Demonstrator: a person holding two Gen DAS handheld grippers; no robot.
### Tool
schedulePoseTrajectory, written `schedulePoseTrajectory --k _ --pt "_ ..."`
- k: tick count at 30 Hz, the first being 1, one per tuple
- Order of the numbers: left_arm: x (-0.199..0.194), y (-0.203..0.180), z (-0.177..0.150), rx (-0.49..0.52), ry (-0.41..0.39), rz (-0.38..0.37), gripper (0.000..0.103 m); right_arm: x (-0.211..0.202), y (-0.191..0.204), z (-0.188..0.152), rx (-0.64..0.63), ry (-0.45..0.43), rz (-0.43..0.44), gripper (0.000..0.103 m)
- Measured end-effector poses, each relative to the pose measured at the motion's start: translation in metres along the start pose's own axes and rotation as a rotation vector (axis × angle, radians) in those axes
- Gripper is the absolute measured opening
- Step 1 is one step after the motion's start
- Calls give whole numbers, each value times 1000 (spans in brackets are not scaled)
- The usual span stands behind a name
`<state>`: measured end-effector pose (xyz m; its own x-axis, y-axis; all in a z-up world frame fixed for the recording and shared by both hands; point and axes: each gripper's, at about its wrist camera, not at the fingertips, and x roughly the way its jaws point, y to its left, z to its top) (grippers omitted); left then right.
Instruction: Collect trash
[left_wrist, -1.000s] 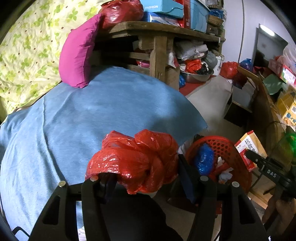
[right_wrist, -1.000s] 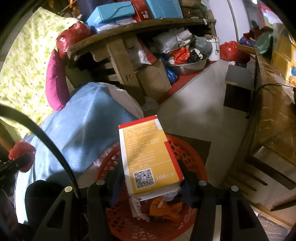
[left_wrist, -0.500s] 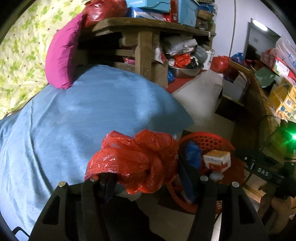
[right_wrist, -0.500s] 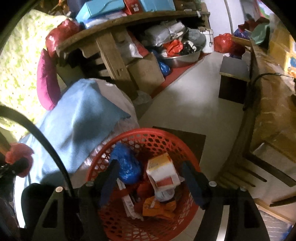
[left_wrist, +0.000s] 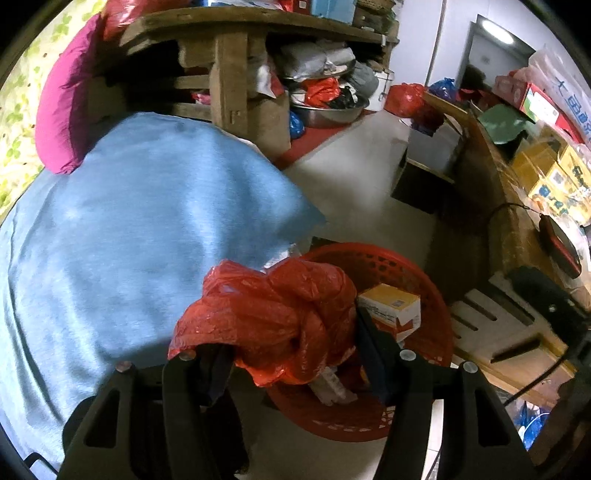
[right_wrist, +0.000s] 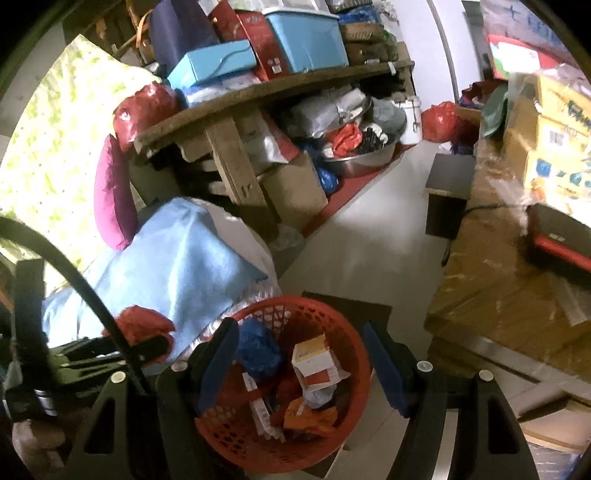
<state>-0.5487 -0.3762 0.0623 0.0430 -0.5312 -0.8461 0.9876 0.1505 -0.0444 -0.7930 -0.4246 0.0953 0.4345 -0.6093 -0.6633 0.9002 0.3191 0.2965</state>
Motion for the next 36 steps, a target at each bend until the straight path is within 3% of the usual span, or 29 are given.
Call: schedulePoseTrajectory --k 22,26,28,36 --pt "29 -34 -3 91 62 -58 62 -29 -2 12 -11 -66 -12 74" --pt "32 -42 -3 123 75 -91 70 -31 -5 13 -4 -69 -11 74" --pt "33 -48 -4 146 86 -71 76 -32 -5 14 -7 -70 -7 74" --pt "26 -47 -5 156 56 -54 77 -32 -2 12 -11 -72 -1 74"
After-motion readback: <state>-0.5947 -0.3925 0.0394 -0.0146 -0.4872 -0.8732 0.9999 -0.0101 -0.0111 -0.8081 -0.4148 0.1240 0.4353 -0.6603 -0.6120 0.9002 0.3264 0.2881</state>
